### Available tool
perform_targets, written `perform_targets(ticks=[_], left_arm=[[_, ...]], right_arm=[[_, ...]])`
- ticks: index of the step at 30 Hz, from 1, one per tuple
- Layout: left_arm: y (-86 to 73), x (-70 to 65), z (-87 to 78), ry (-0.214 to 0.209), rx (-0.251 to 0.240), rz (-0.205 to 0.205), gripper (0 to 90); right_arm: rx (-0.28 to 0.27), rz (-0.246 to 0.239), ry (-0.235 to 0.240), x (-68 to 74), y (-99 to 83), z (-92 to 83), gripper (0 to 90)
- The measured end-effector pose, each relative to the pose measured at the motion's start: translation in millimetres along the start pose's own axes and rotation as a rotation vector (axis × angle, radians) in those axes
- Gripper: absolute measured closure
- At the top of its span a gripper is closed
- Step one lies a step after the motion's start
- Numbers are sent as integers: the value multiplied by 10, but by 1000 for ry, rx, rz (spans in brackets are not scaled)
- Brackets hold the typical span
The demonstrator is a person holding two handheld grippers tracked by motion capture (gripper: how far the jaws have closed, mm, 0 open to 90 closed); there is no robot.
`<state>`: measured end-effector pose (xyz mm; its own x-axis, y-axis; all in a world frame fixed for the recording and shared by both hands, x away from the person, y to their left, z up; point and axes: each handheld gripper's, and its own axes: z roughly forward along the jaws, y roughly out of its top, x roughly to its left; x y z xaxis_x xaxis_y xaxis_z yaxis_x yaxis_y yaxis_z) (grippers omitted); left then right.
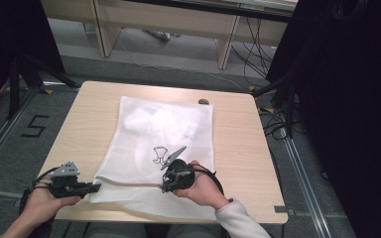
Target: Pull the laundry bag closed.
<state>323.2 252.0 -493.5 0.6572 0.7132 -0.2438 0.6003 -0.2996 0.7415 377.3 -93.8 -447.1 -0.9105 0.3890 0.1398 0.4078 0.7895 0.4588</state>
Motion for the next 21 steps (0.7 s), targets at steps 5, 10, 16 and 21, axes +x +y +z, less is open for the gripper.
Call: perform_targets(ticks=[5,10,16,21], left_arm=[[2,-6,-6,5,17,-13,860],[5,7,-7,-5,17,0,860],[3,3,-5,-6,17,-6,860],[6,7,-9,-8,20,-1,860]], right_arm=[[-8,2,-8,-13,-28,-23,824],[-9,11,-3,-13,-46,-33,824],[-10,12,-2,-19,-64,-56,824],[-9,9,-6,-29,-83,-69,824]])
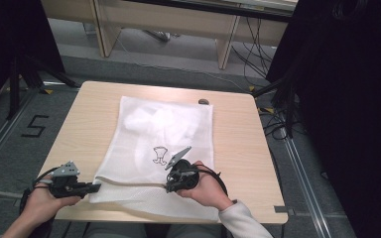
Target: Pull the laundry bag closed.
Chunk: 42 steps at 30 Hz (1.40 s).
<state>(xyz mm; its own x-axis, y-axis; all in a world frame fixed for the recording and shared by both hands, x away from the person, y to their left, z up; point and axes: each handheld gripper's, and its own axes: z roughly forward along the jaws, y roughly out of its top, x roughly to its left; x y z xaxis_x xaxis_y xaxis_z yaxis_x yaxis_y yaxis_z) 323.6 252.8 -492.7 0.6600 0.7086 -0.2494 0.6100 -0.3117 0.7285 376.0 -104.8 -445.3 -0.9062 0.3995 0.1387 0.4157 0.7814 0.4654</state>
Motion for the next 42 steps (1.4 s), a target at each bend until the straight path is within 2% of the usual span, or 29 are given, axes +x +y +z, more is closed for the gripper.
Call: perform_targets(ticks=[2,3,4,6,9,12,16,18,20,21,23,29,31,32,35,42], left_arm=[[-1,-4,1,1,2,-10,860],[0,2,1,-1,0,1,860],[-2,-4,4,-1,0,-11,860],[0,0,1,0,0,0,860],[-3,-6,6,2,-2,-13,860],[-1,2,1,-1,-1,1,860],[-3,-5,5,2,-2,-9,860],[-3,-4,4,0,1,-10,860],[-3,-5,5,0,1,-13,860],[-1,-2,3,0,0,-3,860],[-5,-7,8,3,-2,-14,860],[-4,-6,7,3,-2,-13,860],[0,0,1,-2,-1,-1,860],[-3,-7,6,1,-2,-14,860],[0,1,1,-2,-1,0,860],[0,5,-5,3,5,4,860]], right_arm=[[-1,1,-1,-1,-7,-9,824],[-3,0,-1,-4,-12,-11,824],[-4,3,1,-4,-15,-12,824],[-4,3,-2,-3,-20,-15,824],[-3,4,2,-3,-28,-21,824],[-6,2,-2,-4,-36,-26,824],[-2,6,5,-7,-49,-43,824],[2,22,-4,1,-56,-51,824],[-3,6,-2,-12,-61,-52,824],[-3,7,1,-13,-66,-54,824],[-8,6,-8,-18,-74,-63,824],[-8,11,-6,-22,-93,-79,824],[-9,11,-2,-23,-99,-83,825],[-12,9,-4,-24,-101,-84,824],[-11,9,-4,-27,-108,-99,824],[-11,12,-13,-44,-145,-118,825]])
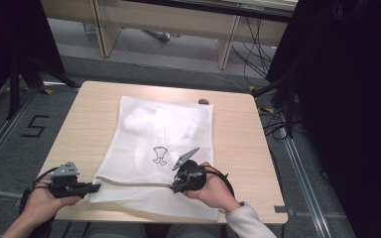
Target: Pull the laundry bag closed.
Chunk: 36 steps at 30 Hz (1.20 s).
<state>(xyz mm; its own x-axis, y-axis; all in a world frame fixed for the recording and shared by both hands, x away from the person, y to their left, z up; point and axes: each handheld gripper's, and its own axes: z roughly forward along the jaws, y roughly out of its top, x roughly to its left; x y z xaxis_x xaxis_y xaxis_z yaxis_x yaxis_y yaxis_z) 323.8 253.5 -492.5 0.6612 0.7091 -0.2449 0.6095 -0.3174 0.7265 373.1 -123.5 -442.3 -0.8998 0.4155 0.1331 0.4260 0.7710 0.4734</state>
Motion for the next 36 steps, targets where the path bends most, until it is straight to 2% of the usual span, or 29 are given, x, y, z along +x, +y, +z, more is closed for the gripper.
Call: perform_targets(ticks=[2,5,8,9,10,16,17,21,22,24,29,33,34,36], left_arm=[[-3,0,4,0,-6,-1,860],[-3,1,4,0,-5,-1,860],[-3,2,3,1,-6,0,860],[-3,1,4,1,-6,-2,860],[-3,3,3,1,-6,-1,860],[-3,1,0,7,-3,-2,860],[-9,-4,11,8,-23,-8,860],[-10,-1,11,10,-24,-8,860],[-8,2,7,6,-19,-6,860],[-4,7,0,5,-6,-4,860],[-4,9,-7,5,-2,-7,860],[-13,5,3,13,-26,-11,860],[-13,8,3,11,-28,-12,860],[-9,22,-15,6,-4,-5,860]], right_arm=[[-4,-1,2,-9,-13,-13,824],[3,27,-8,-3,-35,-45,825],[3,32,-4,-10,-57,-56,824],[-5,15,-3,-21,-63,-51,825],[1,32,-5,-15,-70,-63,824],[0,45,-9,-26,-107,-94,824],[-2,41,-5,-32,-113,-94,824],[-4,42,-4,-48,-143,-109,824],[-1,53,-8,-45,-151,-120,824],[-14,32,-11,-66,-166,-117,824],[-12,39,-14,-78,-197,-144,824],[-8,64,0,-76,-220,-166,824],[-12,61,-13,-79,-225,-167,824],[-10,66,-13,-88,-240,-179,824]])
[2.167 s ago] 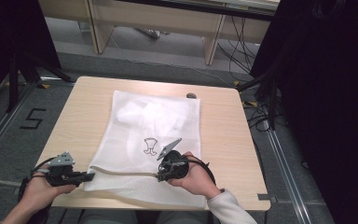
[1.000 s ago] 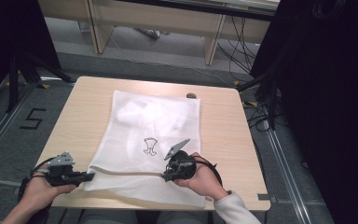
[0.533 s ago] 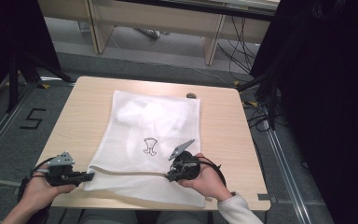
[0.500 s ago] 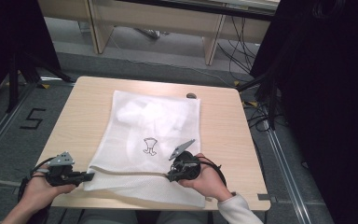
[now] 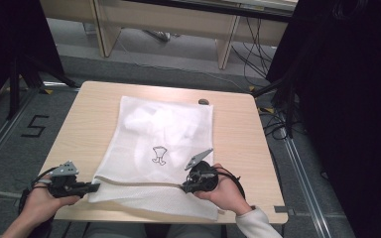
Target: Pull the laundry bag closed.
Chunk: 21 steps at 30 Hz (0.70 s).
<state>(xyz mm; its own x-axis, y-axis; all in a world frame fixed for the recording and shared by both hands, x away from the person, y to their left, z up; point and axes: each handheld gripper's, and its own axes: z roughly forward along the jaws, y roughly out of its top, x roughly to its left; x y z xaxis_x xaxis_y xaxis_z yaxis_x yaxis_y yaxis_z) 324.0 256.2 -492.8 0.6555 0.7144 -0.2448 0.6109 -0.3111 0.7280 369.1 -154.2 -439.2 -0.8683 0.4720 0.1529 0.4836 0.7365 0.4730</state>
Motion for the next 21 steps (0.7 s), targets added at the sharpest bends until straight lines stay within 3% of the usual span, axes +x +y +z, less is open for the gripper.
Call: perform_targets(ticks=[3,5,7,12,14,21], left_arm=[[-1,-2,0,3,-2,-6,860],[-5,14,-9,8,4,19,860],[-8,-3,5,9,-18,-10,860],[-12,0,3,11,-19,-23,860],[-10,5,2,11,-25,-8,860],[-7,5,-9,16,-16,-15,860]], right_arm=[[-11,-16,2,-25,-17,7,824],[-6,-6,-4,-27,-30,-9,824],[-10,-7,-3,-35,-39,-16,824],[-12,0,-9,-52,-68,-36,824],[-15,3,-3,-58,-82,-44,824],[-15,11,-13,-69,-120,-59,824]])
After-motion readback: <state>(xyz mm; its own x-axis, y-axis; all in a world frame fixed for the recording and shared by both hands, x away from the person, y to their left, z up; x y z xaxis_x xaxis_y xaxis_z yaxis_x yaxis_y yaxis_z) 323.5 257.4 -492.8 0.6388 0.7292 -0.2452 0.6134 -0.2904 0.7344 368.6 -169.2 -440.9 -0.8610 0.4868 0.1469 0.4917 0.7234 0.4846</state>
